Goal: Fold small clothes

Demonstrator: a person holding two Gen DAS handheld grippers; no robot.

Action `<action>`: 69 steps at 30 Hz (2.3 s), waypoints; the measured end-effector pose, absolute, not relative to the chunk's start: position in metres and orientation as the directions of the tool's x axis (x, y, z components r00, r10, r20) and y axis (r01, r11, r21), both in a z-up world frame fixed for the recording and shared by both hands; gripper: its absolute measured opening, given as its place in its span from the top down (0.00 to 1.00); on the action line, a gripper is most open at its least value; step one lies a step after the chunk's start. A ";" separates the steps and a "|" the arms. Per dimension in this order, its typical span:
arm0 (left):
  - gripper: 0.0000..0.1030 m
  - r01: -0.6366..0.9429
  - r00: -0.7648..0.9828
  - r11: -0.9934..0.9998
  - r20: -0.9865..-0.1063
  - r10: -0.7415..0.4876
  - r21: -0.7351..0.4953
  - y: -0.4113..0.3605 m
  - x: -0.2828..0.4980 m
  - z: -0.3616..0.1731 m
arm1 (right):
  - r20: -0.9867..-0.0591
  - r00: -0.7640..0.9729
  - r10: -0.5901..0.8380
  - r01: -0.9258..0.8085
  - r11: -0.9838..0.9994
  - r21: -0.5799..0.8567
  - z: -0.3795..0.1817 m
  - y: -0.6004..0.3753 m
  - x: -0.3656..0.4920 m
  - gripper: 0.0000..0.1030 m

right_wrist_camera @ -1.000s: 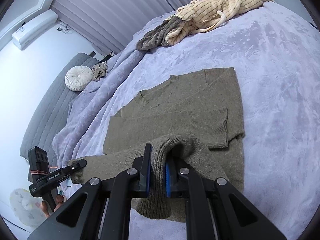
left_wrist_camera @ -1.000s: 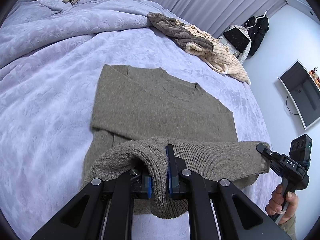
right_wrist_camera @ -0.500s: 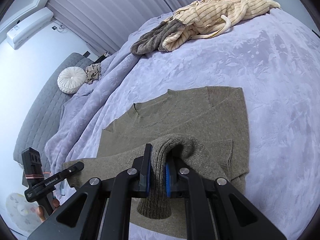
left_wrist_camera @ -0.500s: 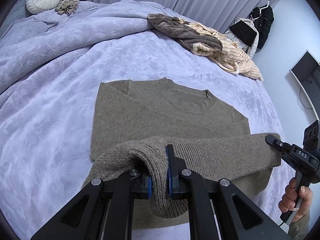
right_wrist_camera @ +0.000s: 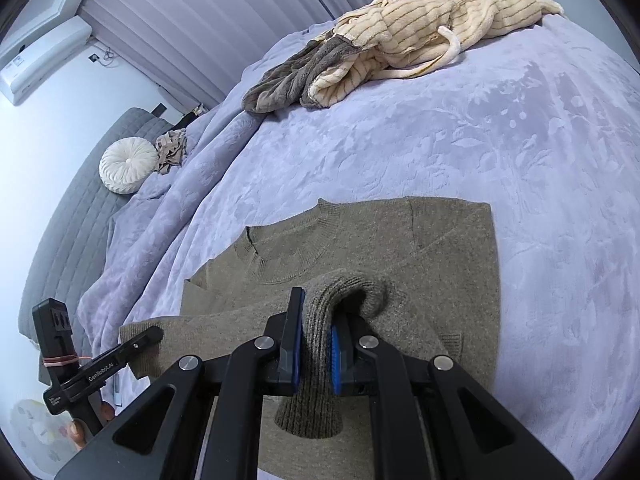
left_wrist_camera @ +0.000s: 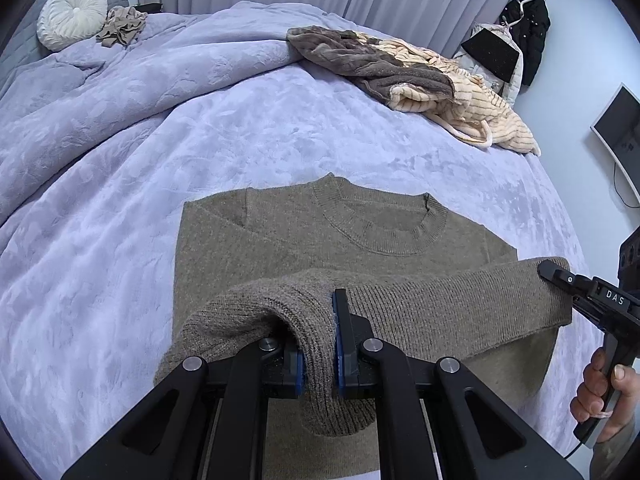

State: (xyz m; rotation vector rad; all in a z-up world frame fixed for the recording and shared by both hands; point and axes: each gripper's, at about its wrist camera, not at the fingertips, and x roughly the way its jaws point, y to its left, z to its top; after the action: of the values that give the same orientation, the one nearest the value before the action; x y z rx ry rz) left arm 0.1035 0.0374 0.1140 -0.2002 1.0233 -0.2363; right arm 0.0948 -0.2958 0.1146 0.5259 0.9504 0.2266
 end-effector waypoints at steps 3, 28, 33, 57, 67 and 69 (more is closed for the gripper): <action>0.89 0.095 0.499 0.957 -0.818 -0.285 -0.276 0.037 0.116 0.113 | -0.713 0.572 0.406 0.042 0.853 0.520 0.115 -0.295 0.104 0.89; 0.22 -0.016 0.367 0.865 -0.807 -0.462 -0.502 0.049 0.186 0.047 | -0.766 0.483 0.425 0.212 0.791 0.573 0.045 -0.318 0.156 0.82; 0.22 -0.022 0.402 0.862 -0.794 -0.456 -0.506 0.064 0.175 0.063 | -0.733 0.515 0.444 0.181 0.780 0.599 0.062 -0.322 0.146 0.54; 0.22 0.305 0.294 0.911 -0.883 -0.367 -0.277 -0.014 0.176 0.047 | -0.845 0.454 0.282 -0.406 0.910 0.086 0.069 -0.225 0.127 0.32; 0.22 0.030 0.343 0.867 -0.810 -0.476 -0.497 0.052 0.225 0.038 | -0.825 0.513 0.236 -0.110 0.972 0.210 0.060 -0.285 0.179 0.32; 0.22 0.021 0.374 0.869 -0.802 -0.466 -0.495 0.058 0.222 0.044 | -0.805 0.549 0.225 -0.060 0.971 0.230 0.067 -0.291 0.173 0.32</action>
State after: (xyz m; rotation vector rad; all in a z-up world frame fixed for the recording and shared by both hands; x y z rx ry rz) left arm 0.2219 0.0577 0.0439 -0.4428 1.1542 -0.3245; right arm 0.1734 -0.2913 0.0668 0.1834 0.9760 0.1697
